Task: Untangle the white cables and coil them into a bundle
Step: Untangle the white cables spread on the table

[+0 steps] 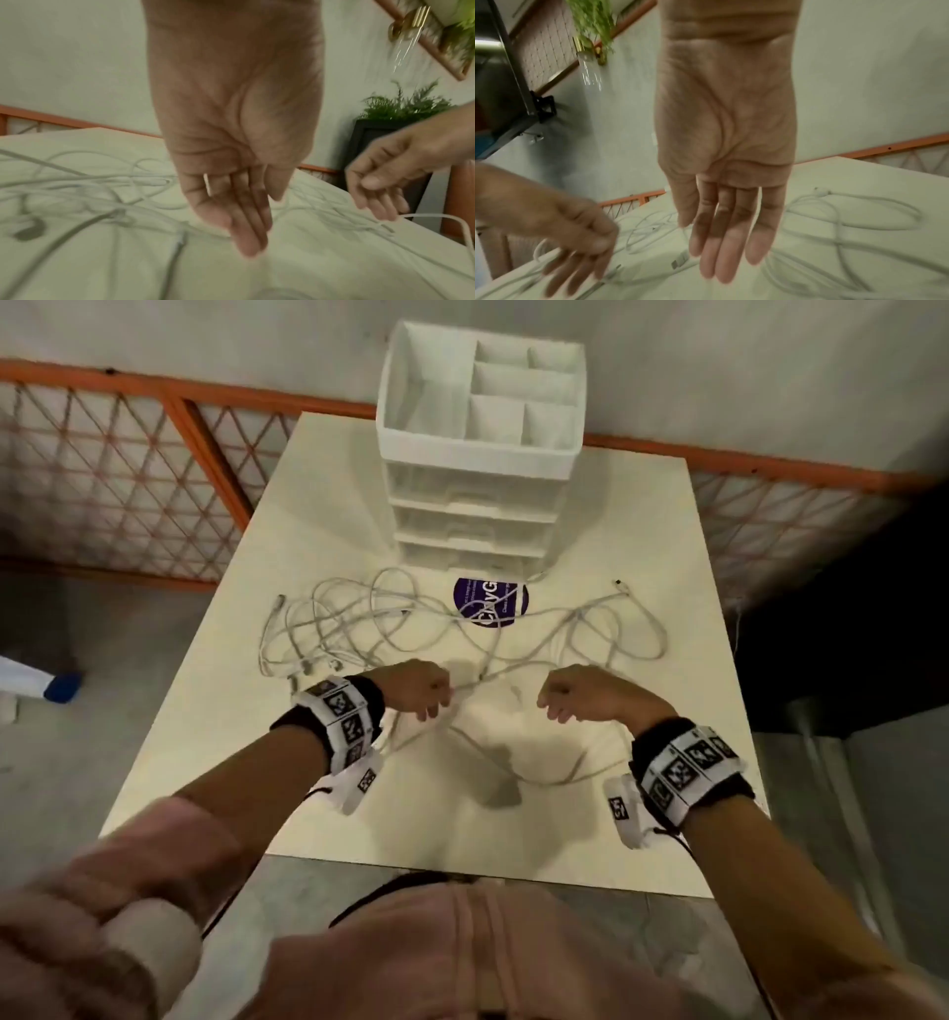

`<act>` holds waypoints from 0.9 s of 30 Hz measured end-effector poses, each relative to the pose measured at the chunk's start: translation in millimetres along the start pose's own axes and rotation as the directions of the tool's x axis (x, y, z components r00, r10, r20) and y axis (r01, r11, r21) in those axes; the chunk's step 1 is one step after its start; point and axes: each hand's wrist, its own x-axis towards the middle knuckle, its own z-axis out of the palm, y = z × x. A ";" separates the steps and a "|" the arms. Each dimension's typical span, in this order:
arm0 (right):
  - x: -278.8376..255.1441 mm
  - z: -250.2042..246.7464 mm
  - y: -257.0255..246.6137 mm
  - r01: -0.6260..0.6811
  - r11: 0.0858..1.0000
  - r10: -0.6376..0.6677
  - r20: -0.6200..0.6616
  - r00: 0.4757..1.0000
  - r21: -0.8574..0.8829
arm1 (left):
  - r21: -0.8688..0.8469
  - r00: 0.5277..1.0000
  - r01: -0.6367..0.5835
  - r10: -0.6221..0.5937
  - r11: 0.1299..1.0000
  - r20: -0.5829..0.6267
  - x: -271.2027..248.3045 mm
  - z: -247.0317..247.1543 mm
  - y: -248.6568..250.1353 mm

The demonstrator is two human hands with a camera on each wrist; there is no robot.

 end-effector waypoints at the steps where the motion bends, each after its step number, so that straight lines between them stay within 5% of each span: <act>1: 11.1 -3.1 -4.0 0.018 1.000 -0.019 -0.036 0.999 -0.012 | 0.008 0.996 -0.029 0.029 1.000 -0.086 15.2 -2.4 2.3; 6: 58.1 -12.0 -18.5 0.082 0.995 -0.092 -0.166 0.982 -0.064 | 0.089 0.928 0.010 0.024 0.996 -0.372 59.3 -4.6 20.5; 15: 104.0 -4.2 -28.5 0.228 0.974 -0.219 -0.365 0.905 -0.019 | 0.026 0.882 0.085 -0.063 0.996 -0.466 83.4 12.9 25.8; 18: 110.1 -3.7 -23.8 0.284 0.956 -0.292 -0.359 0.887 -0.076 | 0.017 0.819 -0.155 0.137 0.988 -0.557 69.5 6.3 24.5; 21: 111.1 -6.0 -26.7 0.395 0.917 -0.377 -0.424 0.824 -0.050 | -0.043 0.615 -0.469 0.290 0.882 -0.734 51.6 -10.2 34.5; 24: 107.6 -5.9 -32.6 0.422 0.904 -0.355 -0.438 0.826 0.062 | -0.129 0.497 -0.596 0.238 0.792 -0.834 31.9 -39.2 51.8; 27: 100.4 -6.9 -31.8 0.428 0.896 -0.347 -0.415 0.841 0.120 | -0.401 0.516 -0.719 0.050 0.568 -0.855 14.1 -65.6 66.8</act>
